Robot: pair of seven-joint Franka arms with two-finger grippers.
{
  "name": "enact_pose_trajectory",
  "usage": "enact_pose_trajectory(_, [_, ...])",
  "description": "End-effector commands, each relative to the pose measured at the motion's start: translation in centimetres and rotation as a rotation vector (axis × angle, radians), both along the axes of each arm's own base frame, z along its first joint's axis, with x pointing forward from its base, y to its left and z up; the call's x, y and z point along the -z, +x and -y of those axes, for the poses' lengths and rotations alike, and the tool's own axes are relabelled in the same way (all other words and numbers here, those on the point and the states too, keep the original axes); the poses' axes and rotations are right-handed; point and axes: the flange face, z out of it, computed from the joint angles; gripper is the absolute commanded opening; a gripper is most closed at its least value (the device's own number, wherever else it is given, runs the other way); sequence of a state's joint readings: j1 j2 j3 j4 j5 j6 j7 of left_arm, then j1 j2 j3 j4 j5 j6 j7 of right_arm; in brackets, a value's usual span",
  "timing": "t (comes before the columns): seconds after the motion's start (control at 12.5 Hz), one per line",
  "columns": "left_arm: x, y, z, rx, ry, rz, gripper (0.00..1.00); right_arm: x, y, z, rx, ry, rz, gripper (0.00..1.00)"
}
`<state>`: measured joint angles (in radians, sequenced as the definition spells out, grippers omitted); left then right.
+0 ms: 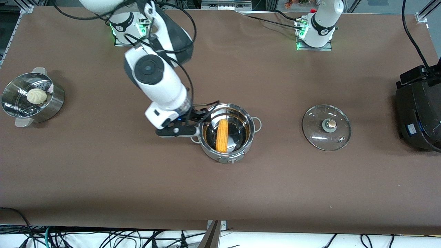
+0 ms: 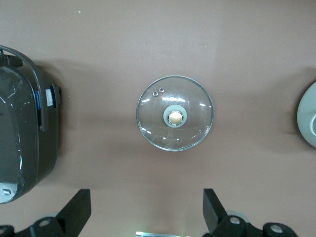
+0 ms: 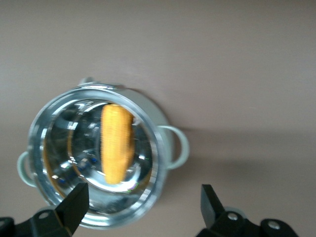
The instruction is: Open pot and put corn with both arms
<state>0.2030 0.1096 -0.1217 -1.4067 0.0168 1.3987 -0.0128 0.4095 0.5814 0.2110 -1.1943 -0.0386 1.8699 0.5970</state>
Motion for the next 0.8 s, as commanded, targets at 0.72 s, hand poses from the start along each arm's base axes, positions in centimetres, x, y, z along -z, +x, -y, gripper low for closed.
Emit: enact_pose_trajectory(0.72, [-0.8, -0.3, 0.3, -0.006, 0.002, 0.001, 1.00, -10.3, 2.5, 25.1, -0.032, -0.248, -0.061, 1.00])
